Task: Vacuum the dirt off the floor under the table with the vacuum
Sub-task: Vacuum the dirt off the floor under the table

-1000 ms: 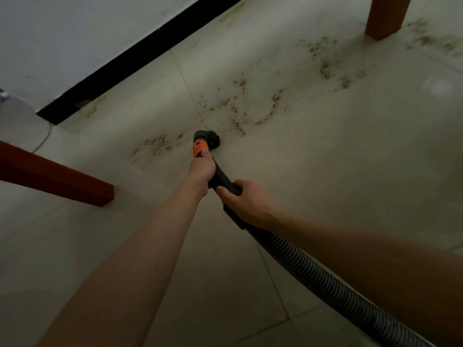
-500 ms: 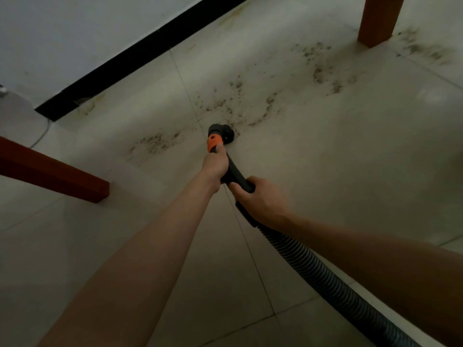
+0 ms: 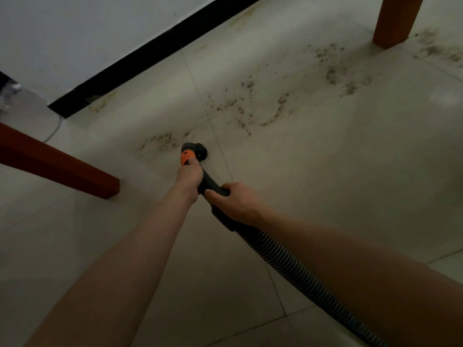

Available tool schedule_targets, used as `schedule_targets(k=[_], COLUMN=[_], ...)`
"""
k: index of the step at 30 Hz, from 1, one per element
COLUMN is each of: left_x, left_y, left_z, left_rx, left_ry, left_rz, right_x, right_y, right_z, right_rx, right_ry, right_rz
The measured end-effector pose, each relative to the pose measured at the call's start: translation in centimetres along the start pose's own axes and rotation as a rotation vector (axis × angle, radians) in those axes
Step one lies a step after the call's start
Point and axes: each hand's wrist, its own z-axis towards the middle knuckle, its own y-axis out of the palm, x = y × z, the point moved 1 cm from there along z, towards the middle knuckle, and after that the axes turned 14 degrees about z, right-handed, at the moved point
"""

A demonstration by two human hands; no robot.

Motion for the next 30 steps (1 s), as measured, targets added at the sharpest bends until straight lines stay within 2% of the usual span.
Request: schedule_targets(k=[5, 13, 30], left_x=[-0.7, 1.5, 7.2], left_y=[0.3, 3.6, 10.2], left_z=[-0.5, -2.4, -6.2], left_rx=[-0.070, -0.151, -0.277], left_ry=[-0.002, 0.066, 0.214], left_rz=[-0.012, -0.009, 0.065], right_x=[0.5, 1.7, 3.1], right_y=[-0.4, -3.9, -11.0], right_z=[-0.9, -2.3, -4.2], right_rx=[-0.026, 0.114, 0.320], right_ry=[0.002, -0.047, -0.048], right_rz=[0.035, -0.040, 0.067])
